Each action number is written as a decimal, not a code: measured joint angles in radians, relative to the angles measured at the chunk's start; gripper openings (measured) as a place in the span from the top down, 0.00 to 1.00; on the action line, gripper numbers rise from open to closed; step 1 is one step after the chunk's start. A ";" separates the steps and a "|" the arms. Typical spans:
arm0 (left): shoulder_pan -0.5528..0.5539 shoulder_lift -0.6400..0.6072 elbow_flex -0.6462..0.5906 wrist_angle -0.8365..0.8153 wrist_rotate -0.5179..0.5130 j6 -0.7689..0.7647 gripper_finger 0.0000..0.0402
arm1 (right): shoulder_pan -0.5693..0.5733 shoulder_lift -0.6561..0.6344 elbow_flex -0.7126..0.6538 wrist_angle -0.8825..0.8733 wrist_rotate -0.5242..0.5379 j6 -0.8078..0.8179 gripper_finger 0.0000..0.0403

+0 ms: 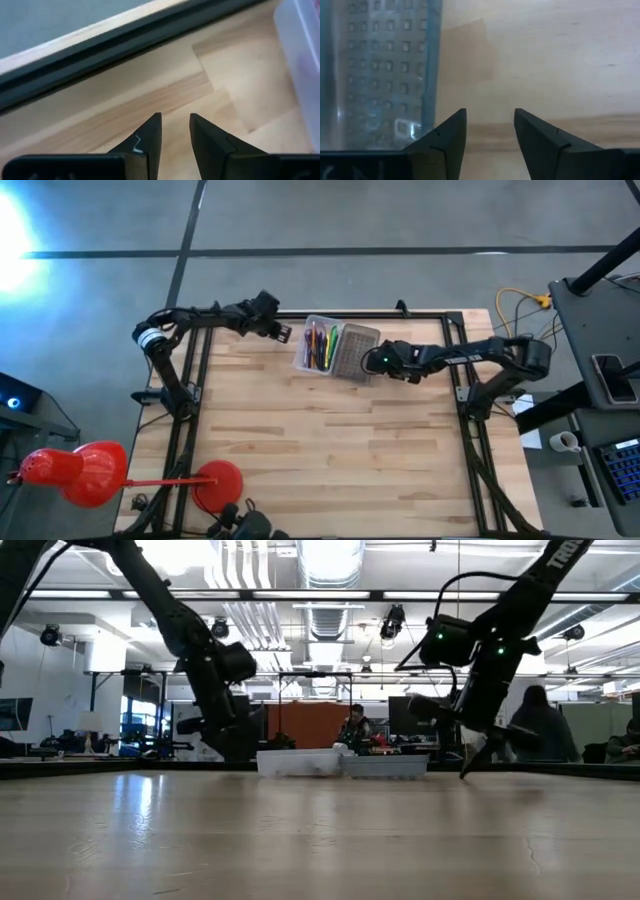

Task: Pick & place school supplies into a supply box
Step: Close the transparent supply box

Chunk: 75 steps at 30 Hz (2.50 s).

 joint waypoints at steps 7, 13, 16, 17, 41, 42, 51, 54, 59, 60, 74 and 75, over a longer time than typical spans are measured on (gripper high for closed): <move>0.000 0.003 -0.100 0.228 0.095 -0.155 0.79 | -0.059 0.066 0.052 0.026 -0.010 -0.070 0.64; -0.036 0.076 -0.063 0.257 0.099 -0.159 0.79 | -0.111 0.056 0.105 0.031 0.027 -0.219 0.66; -0.061 0.120 -0.014 0.249 0.110 -0.133 0.79 | -0.125 0.057 0.114 0.025 0.018 -0.236 0.67; -0.065 0.125 0.004 0.233 0.112 -0.128 0.79 | -0.125 0.057 0.117 0.025 0.014 -0.237 0.67; -0.079 0.135 0.078 0.129 0.128 -0.069 0.79 | -0.122 -0.014 0.332 0.062 -0.051 -0.409 0.67; -0.081 0.135 0.078 0.133 0.145 -0.075 0.79 | -0.122 -0.010 0.354 0.062 -0.054 -0.425 0.67; -0.132 0.135 0.078 0.194 0.216 -0.102 0.79 | -0.122 0.108 0.531 0.056 -0.058 -0.535 0.67; -0.154 0.135 0.078 0.200 0.212 -0.106 0.79 | -0.119 0.166 0.578 0.065 -0.075 -0.537 0.67; -0.187 0.135 0.078 0.200 0.214 -0.107 0.79 | -0.104 0.265 0.649 0.049 -0.188 -0.531 0.68; -0.190 0.135 0.078 0.200 0.214 -0.107 0.79 | -0.098 0.281 0.660 0.038 -0.206 -0.529 0.68; -0.203 0.122 0.078 0.195 0.206 -0.107 0.79 | -0.033 0.295 0.753 0.017 -0.202 -0.589 0.68; -0.204 0.115 0.078 0.194 0.210 -0.107 0.79 | -0.036 0.282 0.748 -0.033 -0.187 -0.595 0.69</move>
